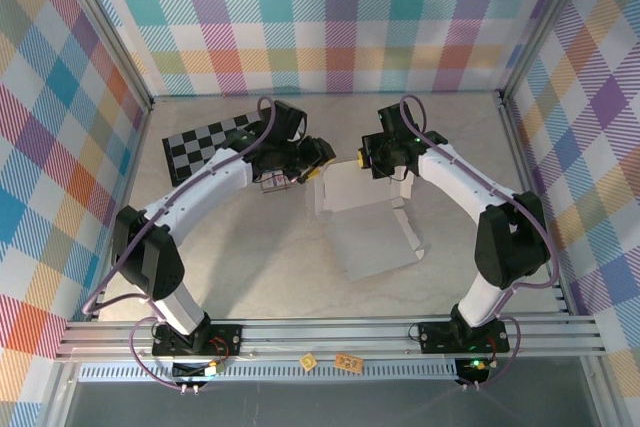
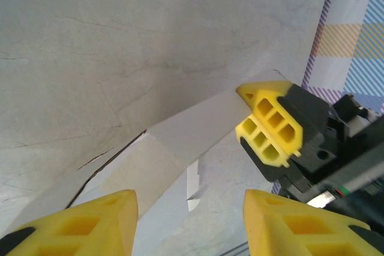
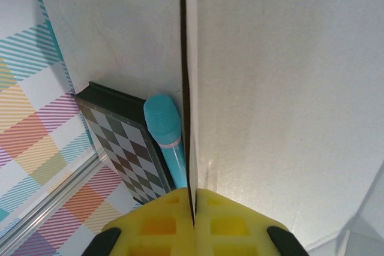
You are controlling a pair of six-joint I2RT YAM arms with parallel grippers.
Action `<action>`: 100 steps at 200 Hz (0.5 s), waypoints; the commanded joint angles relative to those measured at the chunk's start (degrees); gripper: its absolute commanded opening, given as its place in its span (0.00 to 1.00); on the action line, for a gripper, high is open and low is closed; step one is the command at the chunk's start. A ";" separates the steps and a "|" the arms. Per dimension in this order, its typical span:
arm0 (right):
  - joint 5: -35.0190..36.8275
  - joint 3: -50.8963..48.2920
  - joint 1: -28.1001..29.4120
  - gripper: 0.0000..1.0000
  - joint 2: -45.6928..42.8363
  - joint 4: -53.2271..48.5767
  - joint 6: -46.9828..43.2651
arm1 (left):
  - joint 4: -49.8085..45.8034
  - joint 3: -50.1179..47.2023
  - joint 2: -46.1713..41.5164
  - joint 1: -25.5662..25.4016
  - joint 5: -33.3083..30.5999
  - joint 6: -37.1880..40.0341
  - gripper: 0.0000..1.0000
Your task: Fold the paper box
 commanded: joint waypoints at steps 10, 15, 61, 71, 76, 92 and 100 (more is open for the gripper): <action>0.15 0.17 0.17 0.00 -2.72 1.26 1.52 | 1.68 2.73 2.73 -1.49 1.15 -1.40 0.49; 0.15 0.03 0.17 0.00 -2.82 1.27 1.52 | 1.72 2.83 2.94 -1.66 1.10 -1.42 0.49; 0.06 -0.28 0.16 0.00 -3.37 1.48 1.58 | 5.22 3.48 4.39 -2.05 1.16 -2.29 0.37; 0.07 -0.28 0.17 0.00 -3.45 1.49 1.61 | 5.49 4.12 4.75 -1.97 0.96 -2.28 0.30; 0.07 -0.28 0.17 0.00 -3.51 1.50 1.63 | 5.53 4.40 4.84 -2.06 0.69 -2.10 0.25; 0.15 -0.62 0.15 0.00 -3.77 1.59 1.79 | 6.00 4.61 4.86 -2.06 -0.21 -1.26 0.17; 0.41 -0.87 0.18 0.00 -3.95 1.67 1.91 | 5.85 4.75 4.52 -2.01 -0.62 -0.50 0.19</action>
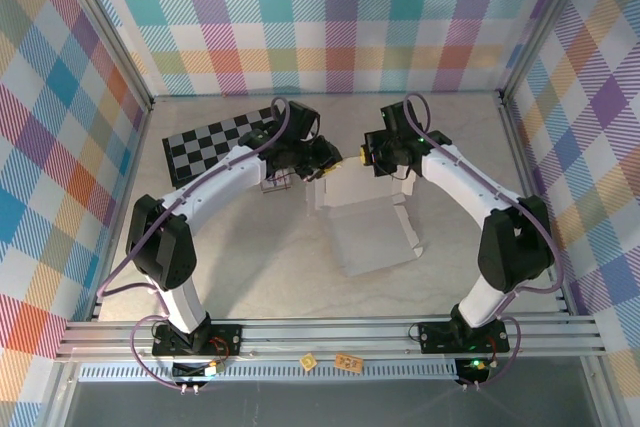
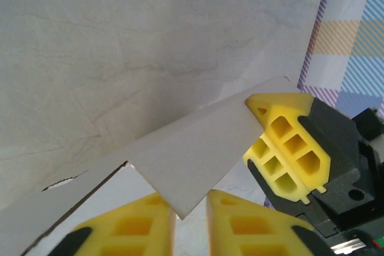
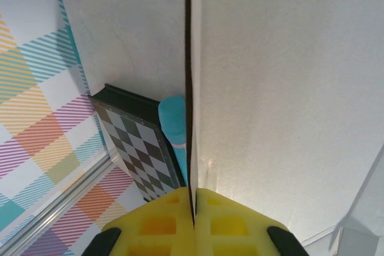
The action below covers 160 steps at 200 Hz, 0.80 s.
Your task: Fold the paper box
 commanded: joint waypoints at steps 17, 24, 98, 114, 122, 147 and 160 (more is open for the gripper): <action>-0.52 -0.99 0.01 0.00 -2.65 0.85 1.61 | 2.28 2.12 -2.18 -0.40 -2.26 3.06 0.36; -0.35 -0.94 -0.29 0.00 -2.74 0.74 1.76 | 2.26 1.60 -4.00 -0.33 -3.72 4.11 0.44; -0.78 -1.19 -4.84 0.00 -2.38 1.08 9.73 | 18.10 -32.47 -27.06 9.79 0.07 3.07 0.25; -1.34 -0.10 -6.05 0.00 -1.78 0.48 11.46 | 30.06 -40.58 -26.61 10.85 2.67 -2.25 0.16; -1.55 0.61 -6.52 0.00 -1.53 0.11 12.18 | 37.23 -44.16 -25.15 10.74 3.37 -4.75 0.13; -2.76 2.64 -8.03 0.00 -0.83 -2.30 14.54 | 57.43 -50.04 -16.96 9.67 3.09 -12.25 0.09; -2.67 1.88 -8.76 0.00 -0.93 -1.32 16.66 | 67.90 -51.89 -12.53 8.83 1.80 -15.76 0.09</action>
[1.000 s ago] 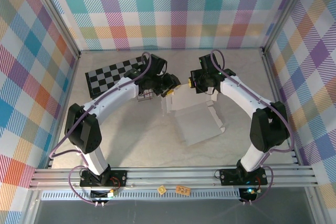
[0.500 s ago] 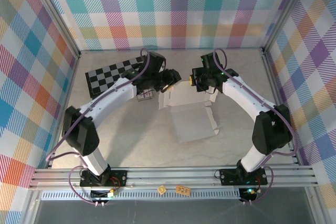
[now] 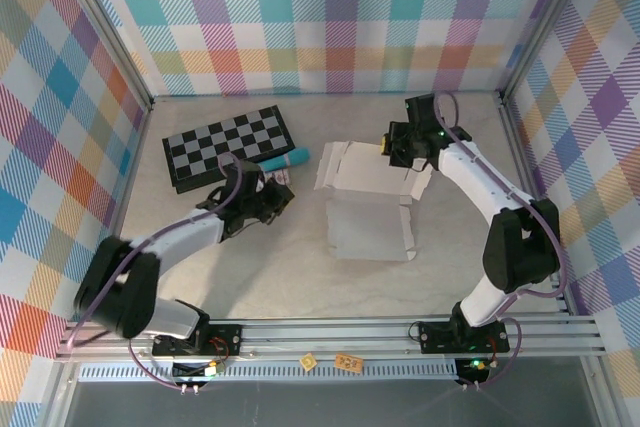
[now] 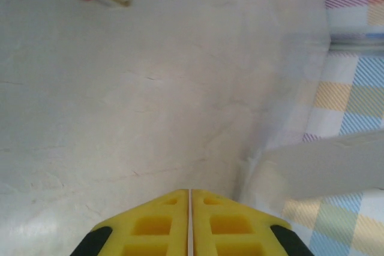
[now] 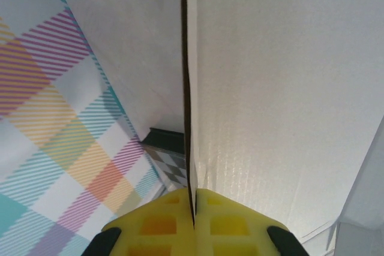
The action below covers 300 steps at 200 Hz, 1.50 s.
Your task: Fold the paper box
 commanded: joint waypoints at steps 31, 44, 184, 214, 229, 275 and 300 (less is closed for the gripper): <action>-2.94 1.98 -2.80 0.00 0.67 -0.10 8.71 | 46.07 -3.78 13.94 -3.01 -2.61 -14.77 0.14; -3.17 2.85 -2.97 0.00 0.99 -0.73 8.77 | 50.89 -2.92 17.48 -3.47 -2.71 -16.47 0.17; -4.08 1.96 -4.35 0.00 2.52 1.89 10.35 | 54.39 1.03 20.81 -7.24 -2.09 -17.45 0.31; -4.09 1.52 -4.31 0.00 2.58 2.48 10.66 | 48.71 1.55 18.50 -7.64 0.17 -13.46 0.34; -4.09 1.61 -4.29 0.00 2.65 2.64 10.70 | 47.61 1.47 18.18 -7.89 0.95 -11.86 0.36; -5.05 2.79 -4.16 0.00 3.40 2.27 9.91 | 39.39 4.21 17.48 -8.59 2.80 -6.29 0.40; -5.14 2.30 -4.07 0.00 3.05 2.37 9.84 | 34.73 6.03 17.74 -8.78 2.96 -3.62 0.41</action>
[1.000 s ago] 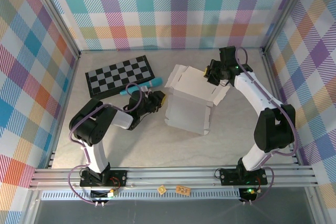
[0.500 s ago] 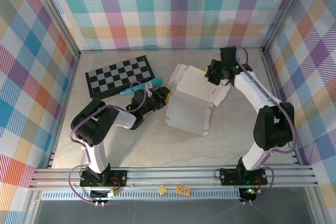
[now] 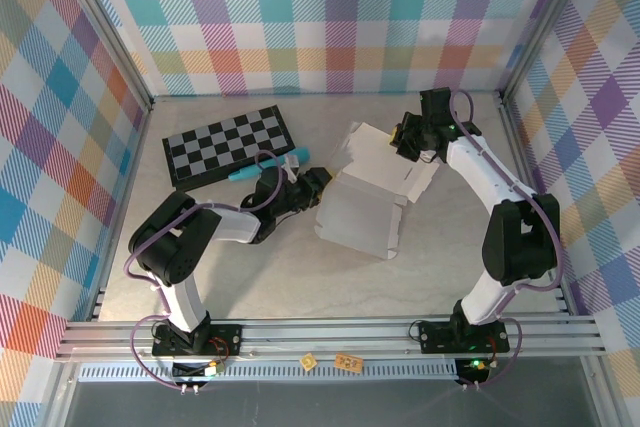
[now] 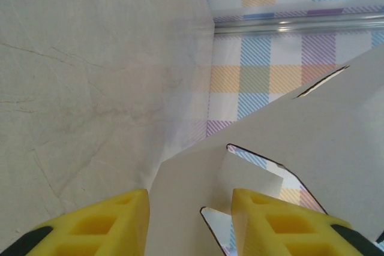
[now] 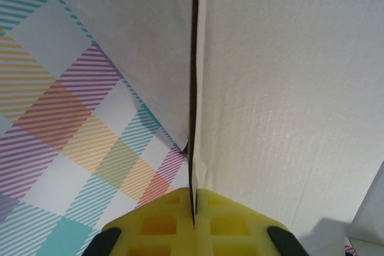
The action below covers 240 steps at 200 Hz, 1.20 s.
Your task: Fold the paper box
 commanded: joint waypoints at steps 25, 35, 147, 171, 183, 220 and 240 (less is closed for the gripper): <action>-2.23 0.03 0.39 0.00 0.19 0.47 1.35 | -13.92 5.45 -2.56 -1.25 0.89 9.61 0.38; -2.21 -0.15 0.43 0.00 0.02 0.45 1.03 | -19.00 6.79 -3.47 -1.40 0.31 12.14 0.36; 1.22 -2.06 5.00 0.00 1.12 9.46 -20.25 | -53.25 0.70 -32.15 -1.23 -4.39 28.07 0.48; 0.67 -2.82 6.76 0.00 1.67 11.15 -23.53 | -57.83 1.66 -35.62 1.41 -2.82 31.35 0.43; 0.33 -3.71 7.71 0.00 1.83 12.65 -24.89 | -58.93 2.64 -34.79 4.02 -1.43 33.45 0.38; 0.00 -7.81 10.38 0.00 1.95 19.94 -33.24 | -58.45 5.92 -27.64 10.74 0.55 40.69 0.21; -0.41 -13.35 11.11 0.00 1.17 27.59 -33.61 | -55.38 6.99 -23.12 10.80 2.91 44.49 0.22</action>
